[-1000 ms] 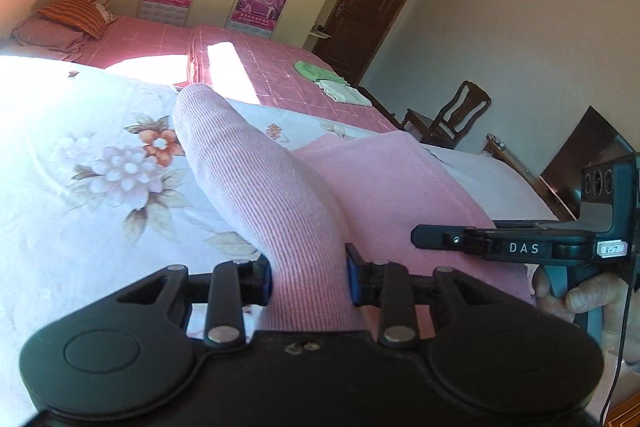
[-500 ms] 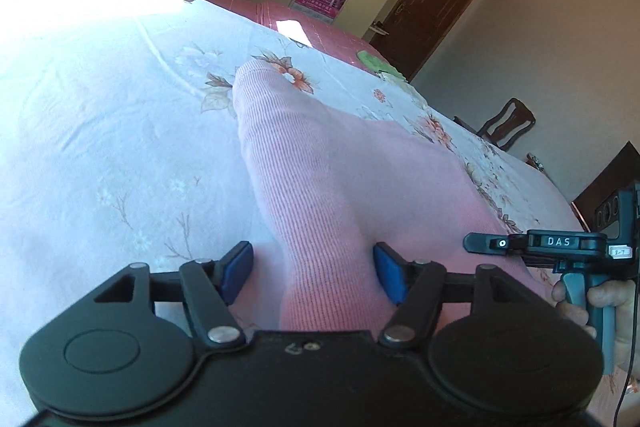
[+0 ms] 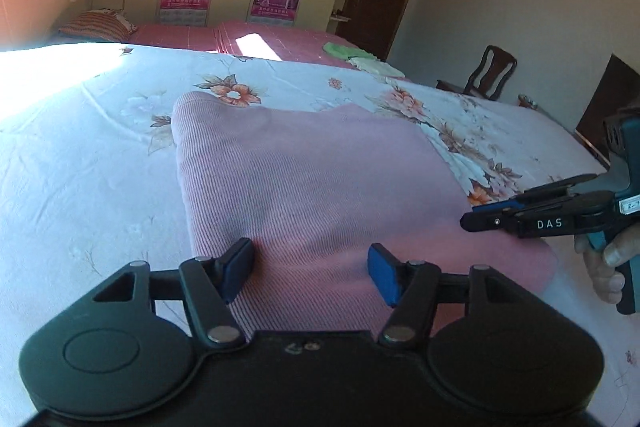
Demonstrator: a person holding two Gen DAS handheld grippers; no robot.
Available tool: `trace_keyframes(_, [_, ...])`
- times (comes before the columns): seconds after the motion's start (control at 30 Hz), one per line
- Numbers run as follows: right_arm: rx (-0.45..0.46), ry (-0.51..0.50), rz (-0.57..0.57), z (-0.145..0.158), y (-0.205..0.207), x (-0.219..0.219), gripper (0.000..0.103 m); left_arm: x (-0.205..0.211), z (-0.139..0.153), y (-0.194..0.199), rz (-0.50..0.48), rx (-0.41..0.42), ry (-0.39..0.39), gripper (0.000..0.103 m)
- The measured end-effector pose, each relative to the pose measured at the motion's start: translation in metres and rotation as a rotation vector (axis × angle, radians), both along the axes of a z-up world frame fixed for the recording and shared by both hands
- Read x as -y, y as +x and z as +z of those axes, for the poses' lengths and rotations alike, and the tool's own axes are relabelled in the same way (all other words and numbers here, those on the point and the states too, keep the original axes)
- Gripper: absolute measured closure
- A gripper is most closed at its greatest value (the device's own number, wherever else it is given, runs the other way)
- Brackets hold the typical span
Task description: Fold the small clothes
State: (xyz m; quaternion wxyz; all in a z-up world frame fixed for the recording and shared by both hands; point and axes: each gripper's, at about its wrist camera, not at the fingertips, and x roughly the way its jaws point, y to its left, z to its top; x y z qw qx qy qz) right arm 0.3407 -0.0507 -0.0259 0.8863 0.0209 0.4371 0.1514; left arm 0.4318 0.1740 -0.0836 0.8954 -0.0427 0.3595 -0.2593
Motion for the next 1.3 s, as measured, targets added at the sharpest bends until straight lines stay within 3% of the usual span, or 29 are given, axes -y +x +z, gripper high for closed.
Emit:
trace_keyframes(0.13, [0.029, -0.005, -0.028, 0.025, -0.019, 0.001, 0.085, -0.015, 0.02, -0.025, 0.032, 0.013, -0.039, 0.047])
trace_keyframes(0.23, [0.068, 0.021, 0.013, 0.045, -0.046, -0.002, 0.085, -0.008, 0.025, -0.055, 0.047, 0.027, 0.008, 0.047])
trace_keyframes(0.37, [0.051, -0.046, 0.095, 0.032, -0.069, -0.02, 0.085, 0.003, 0.02, -0.088, 0.13, 0.029, 0.105, 0.047])
trace_keyframes(0.43, [0.03, -0.088, 0.084, 0.016, -0.076, -0.02, 0.086, 0.007, 0.01, -0.096, 0.171, -0.011, 0.172, 0.047])
trace_keyframes(0.53, [0.074, -0.107, 0.081, 0.009, -0.088, -0.021, 0.086, 0.004, -0.005, -0.104, 0.203, -0.026, 0.164, 0.044])
trace_keyframes(0.67, [0.132, -0.151, 0.092, 0.001, -0.097, -0.027, 0.086, 0.003, -0.002, -0.104, 0.215, -0.031, 0.181, 0.042])
trace_keyframes(0.97, [0.162, -0.182, 0.096, -0.001, -0.102, -0.03, 0.086, 0.013, 0.0, -0.116, 0.239, -0.015, 0.24, 0.04])
trace_keyframes(1.07, [0.191, -0.27, 0.156, -0.003, -0.108, -0.039, 0.086, 0.017, 0.001, -0.124, 0.251, -0.001, 0.313, 0.028])
trace_keyframes(1.17, [0.199, -0.406, 0.214, 0.0, -0.126, -0.051, 0.084, 0.023, 0.003, -0.148, 0.251, -0.021, 0.404, 0.028])
trace_keyframes(1.2, [0.187, -0.44, 0.216, 0.002, -0.134, -0.053, 0.079, 0.021, 0.007, -0.162, 0.261, -0.007, 0.399, 0.028])
trace_keyframes(1.27, [0.203, -0.376, 0.193, 0.011, -0.165, -0.042, 0.002, 0.015, 0.018, -0.194, 0.283, 0.018, 0.343, 0.023])
trace_keyframes(1.3, [0.247, -0.297, 0.183, 0.018, -0.187, -0.03, 0.001, 0.013, 0.024, -0.21, 0.299, 0.023, 0.315, 0.023])
